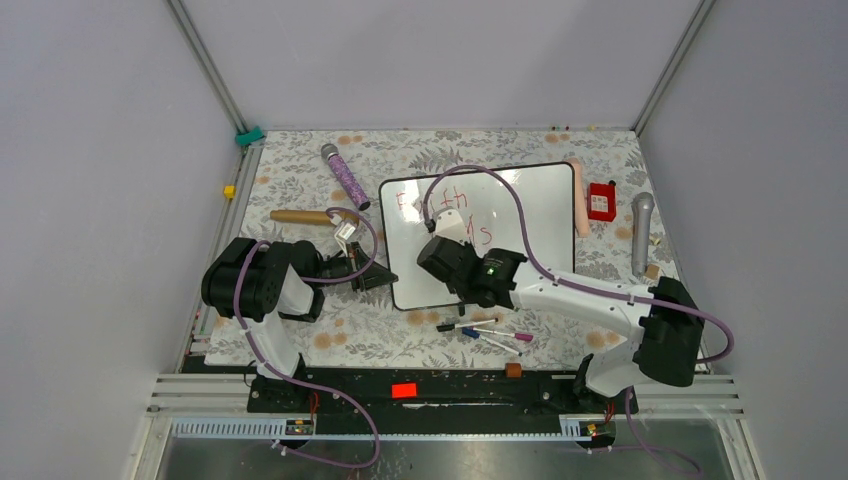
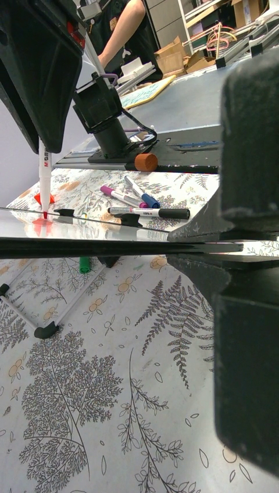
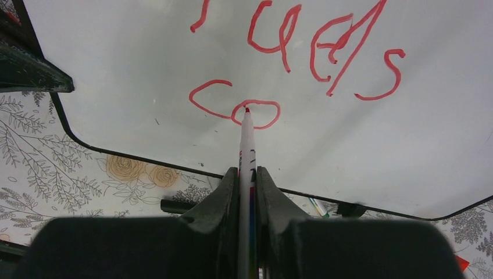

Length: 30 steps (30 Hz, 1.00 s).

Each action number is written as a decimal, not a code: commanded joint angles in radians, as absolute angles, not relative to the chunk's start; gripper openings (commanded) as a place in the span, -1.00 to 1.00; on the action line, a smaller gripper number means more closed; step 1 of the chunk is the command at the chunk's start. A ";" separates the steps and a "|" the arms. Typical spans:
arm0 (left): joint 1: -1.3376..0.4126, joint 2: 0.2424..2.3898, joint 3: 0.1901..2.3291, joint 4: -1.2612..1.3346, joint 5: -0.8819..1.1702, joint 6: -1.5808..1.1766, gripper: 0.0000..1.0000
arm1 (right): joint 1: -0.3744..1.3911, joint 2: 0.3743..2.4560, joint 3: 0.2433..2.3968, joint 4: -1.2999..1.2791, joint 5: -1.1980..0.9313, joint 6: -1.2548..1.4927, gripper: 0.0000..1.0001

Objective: Write a sentence on the whiteboard

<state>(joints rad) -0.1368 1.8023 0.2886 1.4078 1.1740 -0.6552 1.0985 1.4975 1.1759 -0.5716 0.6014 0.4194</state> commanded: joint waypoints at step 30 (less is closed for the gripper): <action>-0.140 1.806 0.307 1.476 1.196 -0.645 -1.00 | 1.048 1.327 1.058 -0.520 0.661 0.436 -1.00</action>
